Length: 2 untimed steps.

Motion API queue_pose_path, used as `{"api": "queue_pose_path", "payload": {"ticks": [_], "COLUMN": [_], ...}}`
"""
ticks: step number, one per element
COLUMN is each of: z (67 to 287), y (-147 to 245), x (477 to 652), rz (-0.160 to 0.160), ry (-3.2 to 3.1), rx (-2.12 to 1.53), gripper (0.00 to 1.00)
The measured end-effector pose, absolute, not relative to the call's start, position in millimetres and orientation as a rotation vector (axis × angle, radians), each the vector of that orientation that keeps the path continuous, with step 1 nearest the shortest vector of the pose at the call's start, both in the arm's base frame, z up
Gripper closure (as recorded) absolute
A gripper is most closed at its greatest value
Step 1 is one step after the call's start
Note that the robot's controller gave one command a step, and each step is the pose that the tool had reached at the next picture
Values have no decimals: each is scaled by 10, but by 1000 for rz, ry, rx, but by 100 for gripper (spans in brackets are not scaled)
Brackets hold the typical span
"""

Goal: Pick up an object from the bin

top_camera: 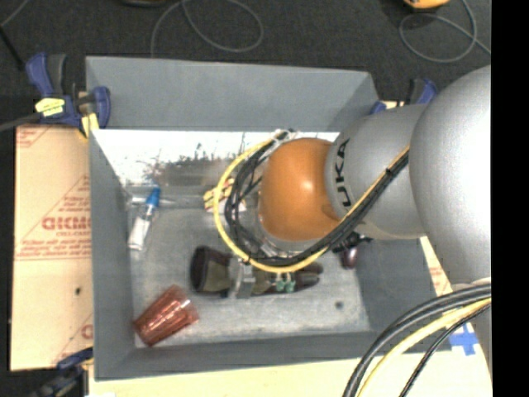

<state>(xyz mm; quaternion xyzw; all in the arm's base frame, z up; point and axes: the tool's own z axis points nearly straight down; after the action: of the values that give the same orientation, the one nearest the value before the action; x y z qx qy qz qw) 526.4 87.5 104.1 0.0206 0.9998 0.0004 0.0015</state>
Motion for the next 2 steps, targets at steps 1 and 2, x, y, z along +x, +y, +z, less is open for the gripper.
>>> {"api": "queue_pose_path", "payload": {"ticks": [1,2], "z": [1154,1342], "y": [909,873], "x": [5299,5319], "rz": [3,3], "ry": [3136,3135], "rx": [58,87], "gripper": [100,100]}}
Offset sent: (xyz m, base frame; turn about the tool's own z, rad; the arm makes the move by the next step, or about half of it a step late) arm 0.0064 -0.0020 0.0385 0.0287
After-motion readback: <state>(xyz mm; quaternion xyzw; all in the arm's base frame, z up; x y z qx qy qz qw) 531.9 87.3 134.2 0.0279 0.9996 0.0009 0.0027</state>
